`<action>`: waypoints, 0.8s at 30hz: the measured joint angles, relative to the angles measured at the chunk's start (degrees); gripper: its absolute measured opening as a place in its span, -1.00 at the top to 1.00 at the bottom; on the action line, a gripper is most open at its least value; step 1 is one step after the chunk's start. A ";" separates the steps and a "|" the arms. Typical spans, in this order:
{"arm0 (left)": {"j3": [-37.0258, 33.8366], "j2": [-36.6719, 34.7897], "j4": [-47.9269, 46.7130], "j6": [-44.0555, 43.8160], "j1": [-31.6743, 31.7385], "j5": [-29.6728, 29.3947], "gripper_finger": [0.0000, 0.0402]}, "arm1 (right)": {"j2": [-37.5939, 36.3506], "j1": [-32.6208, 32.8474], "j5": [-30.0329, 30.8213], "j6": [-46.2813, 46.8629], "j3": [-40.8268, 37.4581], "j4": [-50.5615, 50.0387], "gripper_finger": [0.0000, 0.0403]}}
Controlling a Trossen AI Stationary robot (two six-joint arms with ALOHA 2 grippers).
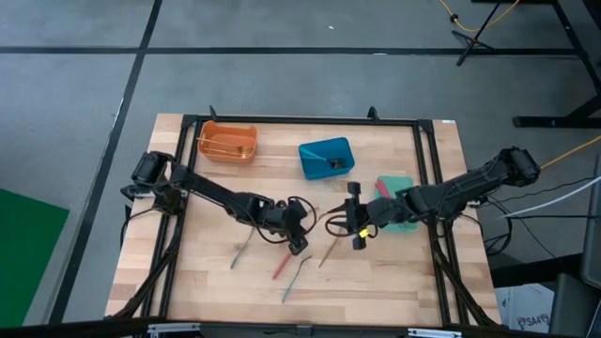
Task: Sort silverware by color (type)
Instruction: Put the gold fork into the orange bin
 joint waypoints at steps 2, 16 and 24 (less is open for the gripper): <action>0.00 -0.02 0.58 0.01 0.49 0.87 0.94 | 0.00 -0.30 0.01 0.00 0.00 -0.02 0.40; 0.02 -0.04 7.84 0.04 2.03 4.72 0.94 | 0.00 -0.17 -2.92 -7.13 0.00 -0.07 0.40; 0.02 -0.04 12.61 -5.18 3.17 9.01 0.94 | 1.50 -0.10 -7.05 -9.32 0.02 0.06 0.40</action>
